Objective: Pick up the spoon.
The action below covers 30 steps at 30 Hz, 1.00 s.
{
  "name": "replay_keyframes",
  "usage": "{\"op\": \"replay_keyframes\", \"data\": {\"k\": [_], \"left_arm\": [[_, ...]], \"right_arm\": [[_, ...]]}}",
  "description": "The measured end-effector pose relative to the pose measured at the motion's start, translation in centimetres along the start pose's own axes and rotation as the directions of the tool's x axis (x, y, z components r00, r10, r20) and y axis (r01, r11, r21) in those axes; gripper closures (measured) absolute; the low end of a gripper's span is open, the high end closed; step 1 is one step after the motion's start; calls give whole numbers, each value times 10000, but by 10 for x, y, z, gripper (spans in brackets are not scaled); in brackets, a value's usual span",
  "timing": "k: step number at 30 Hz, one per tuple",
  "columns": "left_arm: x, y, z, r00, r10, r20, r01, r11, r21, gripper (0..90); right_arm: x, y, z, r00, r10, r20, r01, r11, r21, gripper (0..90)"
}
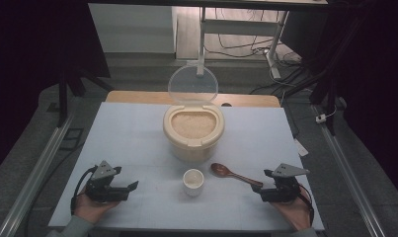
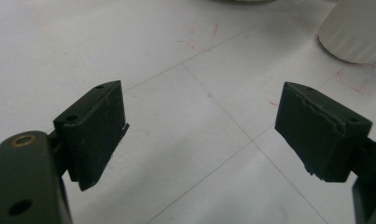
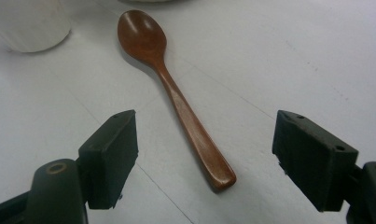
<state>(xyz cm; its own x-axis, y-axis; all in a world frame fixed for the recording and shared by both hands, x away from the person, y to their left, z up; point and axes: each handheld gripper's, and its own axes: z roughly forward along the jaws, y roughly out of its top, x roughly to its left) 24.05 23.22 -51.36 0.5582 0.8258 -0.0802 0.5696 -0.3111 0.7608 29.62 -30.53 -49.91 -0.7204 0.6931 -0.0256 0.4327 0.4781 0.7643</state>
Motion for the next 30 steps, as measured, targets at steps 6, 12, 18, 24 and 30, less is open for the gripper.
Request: {"op": "replay_keyframes", "data": {"k": [6,12,18,24,30], "left_arm": [[0,0,1,10000,57,-6,-57,10000,60,157],[1,0,1,10000,44,-50,-44,10000,26,156],[1,0,1,10000,57,-72,-57,10000,61,156],[0,0,1,9999,55,-114,-54,9999,92,156],[3,-1,1,10000,82,-11,-82,9999,121,155]], "right_arm": [[1,0,-1,10000,36,-84,-37,10000,-59,231],[0,0,-2,9999,89,-71,-89,10000,-39,243],[1,1,-3,9999,111,-98,-112,9999,-94,252],[1,3,-3,9997,-33,-261,31,9999,-112,254],[1,16,-12,9995,-164,-254,162,9998,-90,286]]}}
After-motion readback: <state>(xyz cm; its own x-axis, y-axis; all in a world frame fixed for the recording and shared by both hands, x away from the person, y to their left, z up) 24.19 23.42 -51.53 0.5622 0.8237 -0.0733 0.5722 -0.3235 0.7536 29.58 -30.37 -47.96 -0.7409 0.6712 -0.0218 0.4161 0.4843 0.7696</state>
